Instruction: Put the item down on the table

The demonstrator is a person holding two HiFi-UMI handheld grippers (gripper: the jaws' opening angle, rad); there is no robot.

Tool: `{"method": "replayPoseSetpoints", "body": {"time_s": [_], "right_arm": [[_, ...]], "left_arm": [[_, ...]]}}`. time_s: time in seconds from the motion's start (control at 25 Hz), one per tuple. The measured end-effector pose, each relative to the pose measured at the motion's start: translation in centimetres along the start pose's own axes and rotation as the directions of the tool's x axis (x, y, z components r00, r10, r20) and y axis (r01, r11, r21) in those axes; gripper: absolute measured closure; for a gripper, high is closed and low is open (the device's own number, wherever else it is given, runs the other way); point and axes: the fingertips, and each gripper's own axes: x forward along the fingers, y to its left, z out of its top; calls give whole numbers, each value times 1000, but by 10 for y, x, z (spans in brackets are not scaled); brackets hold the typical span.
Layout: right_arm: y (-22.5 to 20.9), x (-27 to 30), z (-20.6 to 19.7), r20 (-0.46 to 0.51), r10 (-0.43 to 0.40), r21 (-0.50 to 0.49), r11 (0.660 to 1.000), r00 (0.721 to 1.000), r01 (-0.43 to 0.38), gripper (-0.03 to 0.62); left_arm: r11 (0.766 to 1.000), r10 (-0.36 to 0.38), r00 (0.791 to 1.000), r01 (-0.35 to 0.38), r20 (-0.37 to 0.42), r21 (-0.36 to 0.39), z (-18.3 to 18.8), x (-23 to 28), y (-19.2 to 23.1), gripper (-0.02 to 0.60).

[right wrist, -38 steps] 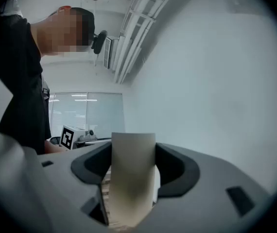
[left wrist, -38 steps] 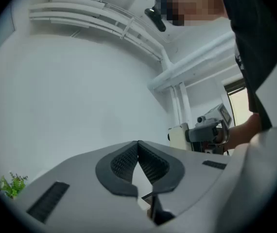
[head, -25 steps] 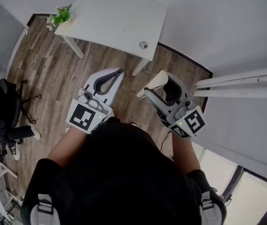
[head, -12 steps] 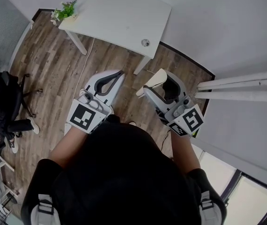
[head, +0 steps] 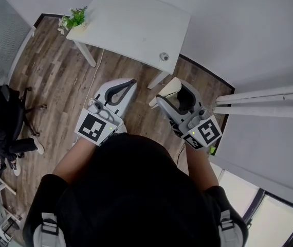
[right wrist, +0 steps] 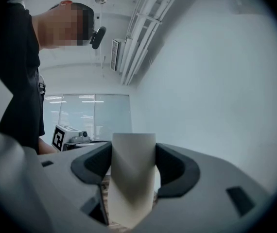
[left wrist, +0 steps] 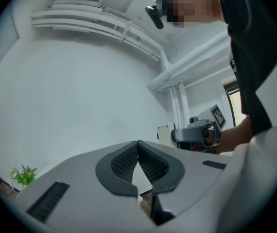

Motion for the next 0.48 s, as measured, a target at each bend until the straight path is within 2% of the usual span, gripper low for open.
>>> {"method": "replayPoseSetpoints", "body": {"time_s": [0.2, 0.48], "right_arm": [[0, 34, -1, -3, -19, -4, 1000, 1000, 19, 312], [-2, 57, -8, -14, -46, 3, 999, 999, 46, 312]], "left_arm": [[1000, -19, 1000, 19, 9, -12, -2, -4, 32, 588], [998, -39, 999, 40, 10, -42, -9, -1, 55, 588]]}}
